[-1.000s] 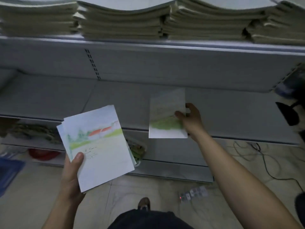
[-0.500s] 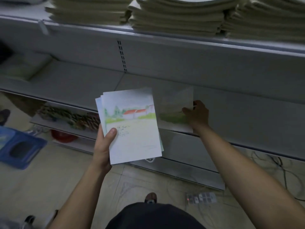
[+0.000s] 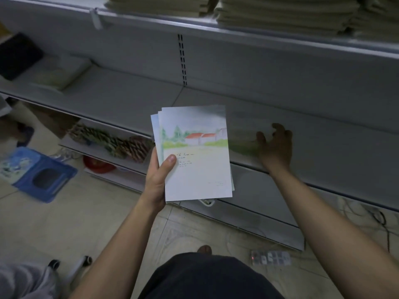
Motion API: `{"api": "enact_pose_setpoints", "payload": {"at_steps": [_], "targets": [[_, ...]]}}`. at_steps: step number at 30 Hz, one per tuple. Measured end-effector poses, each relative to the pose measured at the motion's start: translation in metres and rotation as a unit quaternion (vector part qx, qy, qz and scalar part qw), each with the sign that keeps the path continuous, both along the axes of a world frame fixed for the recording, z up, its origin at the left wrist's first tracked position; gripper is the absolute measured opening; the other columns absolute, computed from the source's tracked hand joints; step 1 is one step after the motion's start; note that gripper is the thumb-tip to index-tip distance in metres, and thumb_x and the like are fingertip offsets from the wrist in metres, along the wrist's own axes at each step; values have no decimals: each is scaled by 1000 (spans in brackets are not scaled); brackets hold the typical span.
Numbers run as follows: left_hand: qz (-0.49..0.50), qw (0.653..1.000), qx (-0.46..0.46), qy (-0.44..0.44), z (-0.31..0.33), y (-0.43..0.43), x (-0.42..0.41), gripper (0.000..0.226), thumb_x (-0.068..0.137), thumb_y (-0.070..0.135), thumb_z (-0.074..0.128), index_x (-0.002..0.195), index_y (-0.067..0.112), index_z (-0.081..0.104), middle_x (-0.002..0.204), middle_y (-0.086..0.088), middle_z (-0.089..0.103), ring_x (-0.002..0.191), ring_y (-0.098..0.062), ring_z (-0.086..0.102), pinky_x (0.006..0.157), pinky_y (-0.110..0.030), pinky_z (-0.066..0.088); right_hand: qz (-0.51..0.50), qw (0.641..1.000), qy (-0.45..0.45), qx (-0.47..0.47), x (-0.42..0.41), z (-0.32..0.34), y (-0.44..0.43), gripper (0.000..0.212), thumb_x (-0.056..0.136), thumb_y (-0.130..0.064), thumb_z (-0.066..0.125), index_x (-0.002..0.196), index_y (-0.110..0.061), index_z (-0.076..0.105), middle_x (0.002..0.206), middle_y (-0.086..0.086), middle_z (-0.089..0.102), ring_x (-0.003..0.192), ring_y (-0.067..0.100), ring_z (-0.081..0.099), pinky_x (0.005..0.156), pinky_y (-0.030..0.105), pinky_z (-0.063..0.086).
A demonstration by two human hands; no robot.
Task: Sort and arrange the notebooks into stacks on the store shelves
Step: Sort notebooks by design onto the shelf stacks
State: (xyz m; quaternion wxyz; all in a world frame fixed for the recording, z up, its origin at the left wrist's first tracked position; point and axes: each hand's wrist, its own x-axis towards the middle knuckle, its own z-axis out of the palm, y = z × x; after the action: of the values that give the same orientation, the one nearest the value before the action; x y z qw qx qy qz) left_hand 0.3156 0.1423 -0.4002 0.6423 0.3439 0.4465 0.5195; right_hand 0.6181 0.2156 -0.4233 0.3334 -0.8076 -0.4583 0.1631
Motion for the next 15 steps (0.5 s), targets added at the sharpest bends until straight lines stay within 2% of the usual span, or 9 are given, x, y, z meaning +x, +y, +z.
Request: {"api": "enact_pose_setpoints", "payload": {"at_steps": [2, 3, 5, 7, 9, 11, 15], "targets": [[-8, 1000, 1, -9, -4, 1, 2, 97, 75, 47, 87, 151, 13, 39, 145, -25, 55, 131, -50, 54, 104, -67, 47, 30, 988, 134, 76, -22, 17, -20, 30, 93, -43, 60, 117, -24, 58, 102, 4, 64, 85, 21, 62, 71, 30, 45], [-13, 1000, 3, -12, -6, 1, 4, 98, 73, 48, 88, 151, 14, 40, 144, -24, 56, 130, -50, 54, 104, -66, 48, 61, 969, 223, 91, -34, 26, -33, 25, 92, -46, 59, 109, -27, 58, 93, 1, 65, 79, 17, 63, 66, 31, 47], [-26, 1000, 5, -16, -8, 2, 12, 98, 72, 49, 89, 150, 14, 40, 143, -23, 57, 129, -49, 56, 101, -63, 50, 141, 928, 335, 82, -55, 36, -60, 24, 87, -48, 61, 103, -31, 56, 91, -5, 67, 77, 11, 64, 59, 28, 49], [-43, 999, 0, -24, -8, 2, 21, 100, 70, 49, 90, 149, 13, 41, 142, -22, 58, 128, -48, 57, 98, -58, 54, 179, 923, 330, 81, -67, 38, -81, 35, 81, -47, 73, 108, -31, 58, 101, -7, 72, 91, 9, 69, 72, 27, 57], [-54, 998, -11, -31, -9, 3, 29, 105, 67, 53, 91, 149, 12, 40, 141, -21, 60, 128, -46, 58, 99, -58, 54, 160, 937, 291, 108, -67, 39, -94, 40, 81, -40, 78, 114, -27, 61, 105, -10, 73, 96, 10, 70, 81, 30, 58], [-63, 997, -14, -30, -13, 4, 36, 112, 65, 59, 91, 151, 11, 38, 143, -19, 59, 130, -44, 58, 104, -64, 49, 141, 946, 264, 127, -60, 41, -102, 34, 85, -30, 78, 115, -23, 64, 105, -14, 73, 96, 8, 70, 81, 28, 57], [-83, 996, -23, -28, -17, 4, 49, 111, 68, 64, 85, 153, 14, 35, 147, -19, 56, 133, -44, 55, 108, -72, 40, 127, 954, 237, 131, -49, 48, -114, 28, 87, -25, 77, 109, -37, 65, 101, -25, 72, 93, 2, 69, 78, 17, 54]]}}
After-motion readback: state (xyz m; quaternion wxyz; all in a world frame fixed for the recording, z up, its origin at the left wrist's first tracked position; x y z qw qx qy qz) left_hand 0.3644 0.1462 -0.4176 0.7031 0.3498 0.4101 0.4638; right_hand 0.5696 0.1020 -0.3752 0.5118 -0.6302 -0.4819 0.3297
